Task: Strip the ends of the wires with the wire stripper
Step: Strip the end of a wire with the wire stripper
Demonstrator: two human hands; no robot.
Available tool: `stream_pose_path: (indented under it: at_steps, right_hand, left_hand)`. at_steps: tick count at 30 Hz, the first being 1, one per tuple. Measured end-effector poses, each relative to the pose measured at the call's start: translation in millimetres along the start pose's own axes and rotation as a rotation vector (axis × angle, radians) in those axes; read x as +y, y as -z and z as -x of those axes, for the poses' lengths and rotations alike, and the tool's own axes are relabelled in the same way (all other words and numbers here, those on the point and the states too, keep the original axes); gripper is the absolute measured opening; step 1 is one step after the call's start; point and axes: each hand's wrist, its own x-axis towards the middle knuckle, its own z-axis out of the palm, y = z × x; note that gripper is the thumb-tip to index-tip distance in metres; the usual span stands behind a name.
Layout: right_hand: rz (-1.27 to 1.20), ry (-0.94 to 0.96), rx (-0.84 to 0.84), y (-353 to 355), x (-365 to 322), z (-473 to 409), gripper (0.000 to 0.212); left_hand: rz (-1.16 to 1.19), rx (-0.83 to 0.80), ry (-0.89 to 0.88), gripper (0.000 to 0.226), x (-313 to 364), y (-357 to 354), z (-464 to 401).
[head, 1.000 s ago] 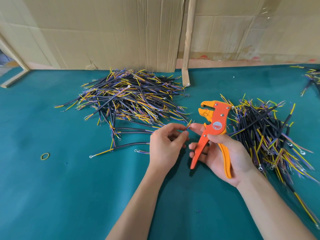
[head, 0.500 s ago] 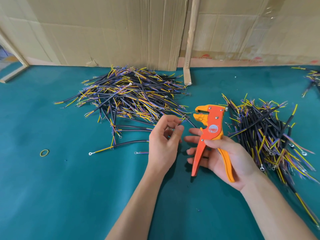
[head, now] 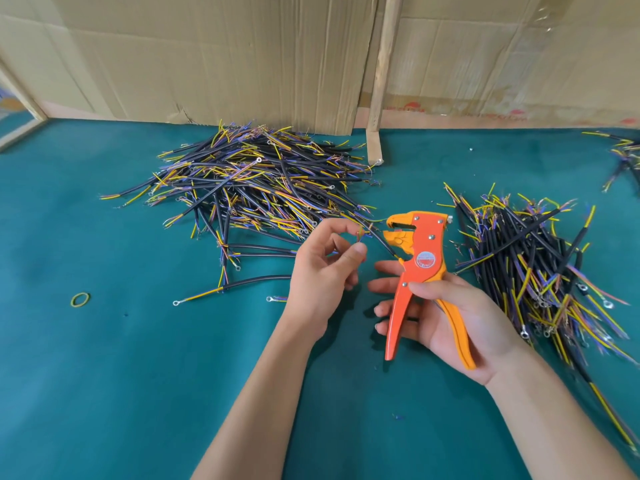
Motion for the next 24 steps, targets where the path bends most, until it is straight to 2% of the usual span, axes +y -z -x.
stream_pose_path:
  at_steps: [7, 12, 17, 24]
  right_hand:
    - [0.055, -0.012, -0.035, -1.0, 0.7, 2.5, 0.047]
    - [0.094, -0.041, -0.094, -1.2, -2.9, 6.7, 0.05]
    - [0.124, -0.053, -0.114, 8.0, -14.4, 15.9, 0.072]
    - [0.208, -0.06, -0.126, 18.3, -18.5, 21.1, 0.062]
  left_hand:
    - [0.036, 0.022, 0.007, 0.018, -1.1, 3.4, -0.3]
    - [-0.125, 0.02, -0.032, 0.02, -4.6, -5.4, 3.6]
    - [-0.298, 0.025, -0.101, 0.021, -7.3, -12.9, 7.8]
    - [-0.435, 0.108, -0.143, 0.022, -6.5, -14.9, 11.6]
